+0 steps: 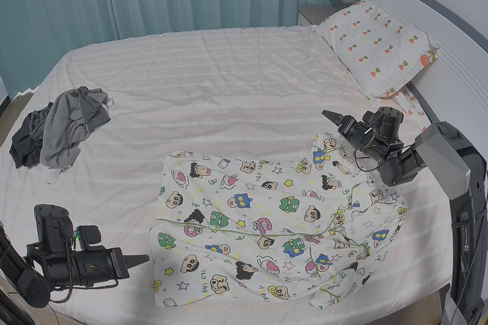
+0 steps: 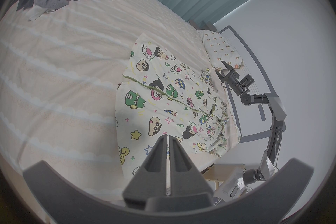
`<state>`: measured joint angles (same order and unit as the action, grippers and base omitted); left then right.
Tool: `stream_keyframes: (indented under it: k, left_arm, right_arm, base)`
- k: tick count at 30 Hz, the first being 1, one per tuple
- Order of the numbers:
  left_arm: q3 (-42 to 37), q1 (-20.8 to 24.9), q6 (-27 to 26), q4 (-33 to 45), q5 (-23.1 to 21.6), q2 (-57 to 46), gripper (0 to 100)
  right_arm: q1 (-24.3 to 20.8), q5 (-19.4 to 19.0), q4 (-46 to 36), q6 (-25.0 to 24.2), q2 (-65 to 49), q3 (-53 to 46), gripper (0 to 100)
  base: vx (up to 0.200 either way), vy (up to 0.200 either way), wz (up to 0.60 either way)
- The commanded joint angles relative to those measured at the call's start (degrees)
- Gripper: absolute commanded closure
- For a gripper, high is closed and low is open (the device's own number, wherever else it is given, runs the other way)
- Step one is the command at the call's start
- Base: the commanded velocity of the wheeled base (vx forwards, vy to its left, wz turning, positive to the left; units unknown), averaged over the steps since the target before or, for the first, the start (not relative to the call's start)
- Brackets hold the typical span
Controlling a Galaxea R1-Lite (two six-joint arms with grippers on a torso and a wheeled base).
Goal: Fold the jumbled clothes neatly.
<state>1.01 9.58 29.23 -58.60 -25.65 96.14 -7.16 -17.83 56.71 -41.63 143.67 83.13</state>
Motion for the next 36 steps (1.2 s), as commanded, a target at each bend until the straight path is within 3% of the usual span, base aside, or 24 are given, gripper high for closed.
stream_keyframes:
  k: [1,11,22,30,36]
  left_arm:
    - [-0.8,0.0,-0.1,0.0,0.0,0.1,100]
    - [-0.8,0.0,-0.1,-0.1,0.0,0.0,100]
    - [-0.8,0.0,-0.1,-0.1,0.0,0.0,100]
    - [-0.8,0.0,-0.1,0.0,0.0,0.1,100]
    - [-0.8,0.0,-0.1,0.0,0.1,0.1,100]
  right_arm:
    - [-0.4,-1.2,0.2,-0.3,-2.7,-6.0,0]
    - [-4.2,-1.4,0.5,-0.2,-2.5,-11.8,0]
    - [-8.5,-1.2,0.1,-0.4,4.6,-1.5,0]
    - [-11.6,-1.0,5.1,-5.1,3.2,-1.3,0]
    - [-9.5,-0.8,6.7,-5.1,-0.8,-4.6,0]
  base:
    - [0.0,0.0,0.0]
    - [0.0,0.0,0.0]
    - [0.0,0.0,0.0]
    - [0.0,0.0,0.0]
    - [0.0,0.0,0.0]
